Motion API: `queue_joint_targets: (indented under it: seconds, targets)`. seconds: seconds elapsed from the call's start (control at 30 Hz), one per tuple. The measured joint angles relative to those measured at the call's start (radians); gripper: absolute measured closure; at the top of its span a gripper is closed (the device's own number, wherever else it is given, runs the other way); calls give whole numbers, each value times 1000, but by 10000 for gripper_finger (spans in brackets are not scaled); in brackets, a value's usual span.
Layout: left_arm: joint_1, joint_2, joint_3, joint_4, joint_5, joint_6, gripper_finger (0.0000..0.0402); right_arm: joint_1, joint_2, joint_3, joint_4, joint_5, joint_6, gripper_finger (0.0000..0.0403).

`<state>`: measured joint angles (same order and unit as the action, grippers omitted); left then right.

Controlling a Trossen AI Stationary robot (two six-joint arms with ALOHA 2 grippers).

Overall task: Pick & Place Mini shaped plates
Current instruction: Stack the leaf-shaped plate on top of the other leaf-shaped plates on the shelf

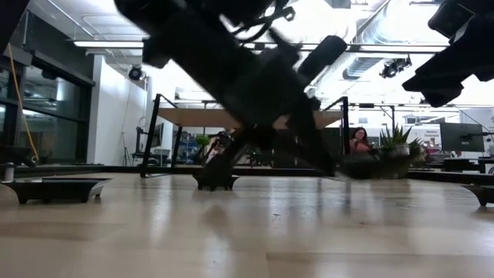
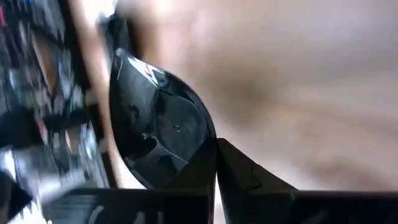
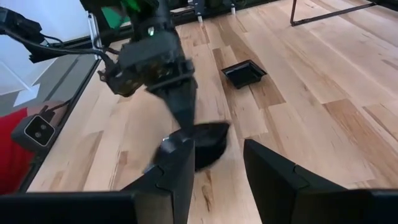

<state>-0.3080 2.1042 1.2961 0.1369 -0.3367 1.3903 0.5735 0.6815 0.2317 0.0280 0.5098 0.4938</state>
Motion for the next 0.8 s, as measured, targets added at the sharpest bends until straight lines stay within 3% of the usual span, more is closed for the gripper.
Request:
queue_joint_targets:
  seconds: [0.1,0.27,0.57,0.8]
  targets:
    - [0,-13,65,-114,-118,-98,400,0,0,0,3,2,0,269]
    - [2,-13,241,-419,-171,-274,401,0,0,0,25,3,-3,269]
    - [84,-21,488,-811,-157,-504,401,0,0,0,54,33,-55,269]
    - [166,-70,545,-932,-89,-578,401,0,0,0,90,137,-119,269]
